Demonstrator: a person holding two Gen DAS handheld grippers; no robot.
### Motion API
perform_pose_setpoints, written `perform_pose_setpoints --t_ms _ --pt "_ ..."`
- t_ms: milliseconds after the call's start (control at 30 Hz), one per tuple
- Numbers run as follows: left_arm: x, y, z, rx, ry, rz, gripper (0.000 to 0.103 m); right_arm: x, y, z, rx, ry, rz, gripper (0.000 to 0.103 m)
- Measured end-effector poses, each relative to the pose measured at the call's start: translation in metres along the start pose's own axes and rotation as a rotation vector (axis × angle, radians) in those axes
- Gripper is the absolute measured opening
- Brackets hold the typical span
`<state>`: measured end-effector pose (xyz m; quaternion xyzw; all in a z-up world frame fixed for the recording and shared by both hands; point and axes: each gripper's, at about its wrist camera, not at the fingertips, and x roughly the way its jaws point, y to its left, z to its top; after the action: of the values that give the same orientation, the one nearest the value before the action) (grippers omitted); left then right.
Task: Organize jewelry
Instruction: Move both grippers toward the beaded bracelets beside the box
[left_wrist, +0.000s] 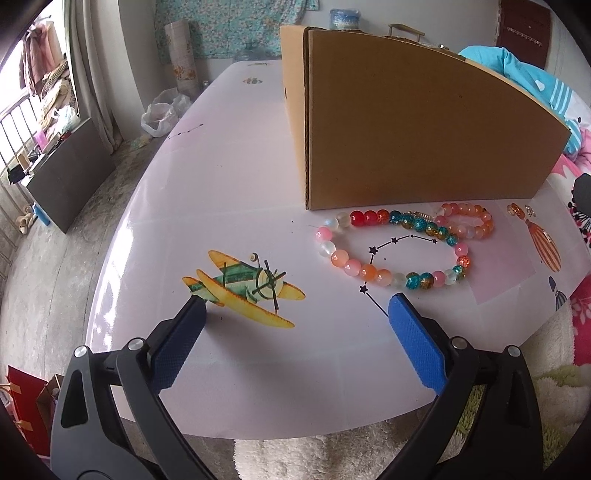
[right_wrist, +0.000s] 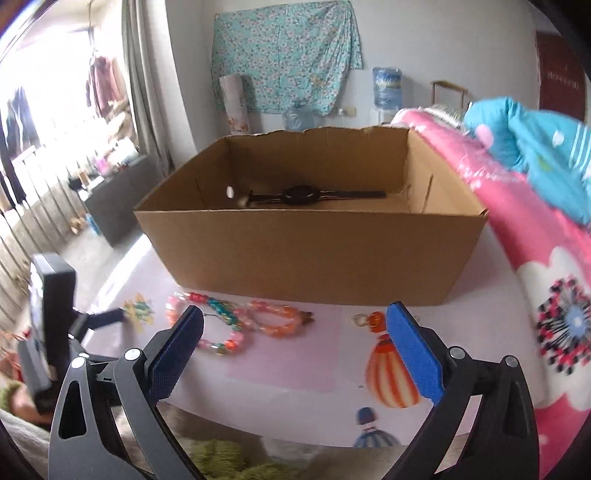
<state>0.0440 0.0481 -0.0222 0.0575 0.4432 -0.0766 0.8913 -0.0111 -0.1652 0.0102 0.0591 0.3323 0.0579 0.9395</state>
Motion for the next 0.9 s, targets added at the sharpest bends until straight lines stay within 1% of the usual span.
perform_pose_setpoints --t_ms 167,333,500,567,600,667,700,733,767,900 --pt "-0.001 0.000 -0.002 -0.007 0.005 -0.015 0.096 0.007 0.006 -0.005 0.015 0.019 0.040 0.096" --pt "0.002 0.001 0.000 0.009 0.018 -0.032 0.096 0.014 0.009 -0.007 0.035 0.053 0.104 0.096" --pt "-0.002 0.002 0.000 0.086 0.025 -0.073 0.096 0.025 0.010 -0.008 0.054 0.110 0.128 0.096" --pt "-0.008 0.005 0.001 0.084 -0.003 -0.090 0.095 0.027 0.011 -0.008 0.062 0.121 0.144 0.096" --pt "-0.012 0.007 0.003 0.070 -0.026 -0.104 0.095 0.028 0.011 -0.008 0.065 0.125 0.152 0.096" --pt "-0.017 0.011 0.006 0.041 -0.046 -0.136 0.094 0.030 0.012 -0.008 0.068 0.131 0.160 0.096" --pt "-0.018 0.012 0.008 0.032 -0.051 -0.147 0.092 0.030 0.013 -0.008 0.071 0.134 0.162 0.096" --pt "-0.018 0.013 0.010 0.025 -0.056 -0.157 0.085 0.031 0.013 -0.009 0.075 0.139 0.168 0.096" --pt "-0.018 0.013 0.013 0.022 -0.062 -0.154 0.076 0.031 0.013 -0.009 0.079 0.144 0.173 0.093" --pt "-0.015 0.012 0.021 0.016 -0.068 -0.168 0.067 0.034 0.009 -0.011 0.098 0.170 0.185 0.088"
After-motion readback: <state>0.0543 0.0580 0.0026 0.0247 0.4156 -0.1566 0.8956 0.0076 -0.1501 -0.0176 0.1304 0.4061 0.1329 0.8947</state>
